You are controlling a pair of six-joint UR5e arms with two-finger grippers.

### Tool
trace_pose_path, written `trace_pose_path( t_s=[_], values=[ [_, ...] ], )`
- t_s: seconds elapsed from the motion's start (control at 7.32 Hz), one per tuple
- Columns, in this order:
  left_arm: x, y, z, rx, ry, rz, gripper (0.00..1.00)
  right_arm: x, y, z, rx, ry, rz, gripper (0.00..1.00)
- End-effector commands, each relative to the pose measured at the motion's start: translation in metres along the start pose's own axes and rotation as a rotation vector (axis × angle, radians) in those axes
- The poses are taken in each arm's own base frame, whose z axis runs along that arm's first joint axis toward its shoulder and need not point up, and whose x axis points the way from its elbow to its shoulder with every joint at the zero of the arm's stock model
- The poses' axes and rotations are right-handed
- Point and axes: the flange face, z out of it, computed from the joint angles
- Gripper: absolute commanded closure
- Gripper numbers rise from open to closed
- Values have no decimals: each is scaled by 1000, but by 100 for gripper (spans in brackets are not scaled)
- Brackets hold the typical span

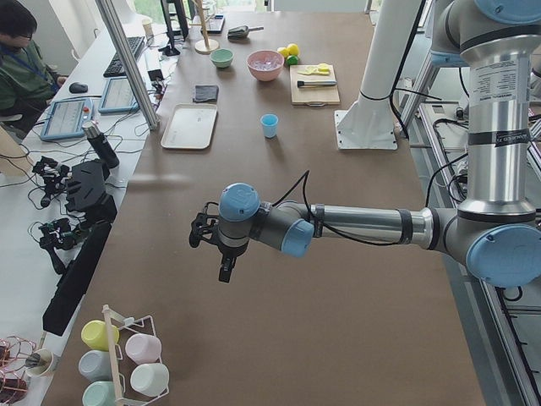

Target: Put ice and strawberries in cup

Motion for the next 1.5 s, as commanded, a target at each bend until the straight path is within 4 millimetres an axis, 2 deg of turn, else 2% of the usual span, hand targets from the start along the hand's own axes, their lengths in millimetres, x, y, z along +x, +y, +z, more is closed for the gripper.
trace_pose_path(
  t_s=[0.0, 0.14, 0.27, 0.55, 0.68, 0.96, 1.09, 1.37],
  values=[
    [9, -10, -4, 25, 10, -14, 2, -78, -34, 7, 1, -12, -22, 0],
    [10, -8, -5, 50, 17, -15, 2, -119, -40, 12, -7, -31, -57, 0],
    [12, -8, -6, 63, 22, -21, 2, -152, -36, 20, -24, -48, -93, 0],
    [13, -8, -2, 56, 21, -26, 2, -222, -30, 38, 27, -87, -49, 0],
    [12, -8, -1, 54, 17, -29, 2, -249, -18, 62, 22, -93, -71, 0],
    [11, -7, -1, 53, 20, -29, 2, -285, -1, 82, 7, -113, -145, 0],
    [10, -7, 0, 51, 19, -30, 2, -292, 2, 86, 4, -119, -152, 0],
    [12, -12, -1, 53, 22, -26, 2, -323, 20, 110, 26, -114, -67, 0]
  ],
)
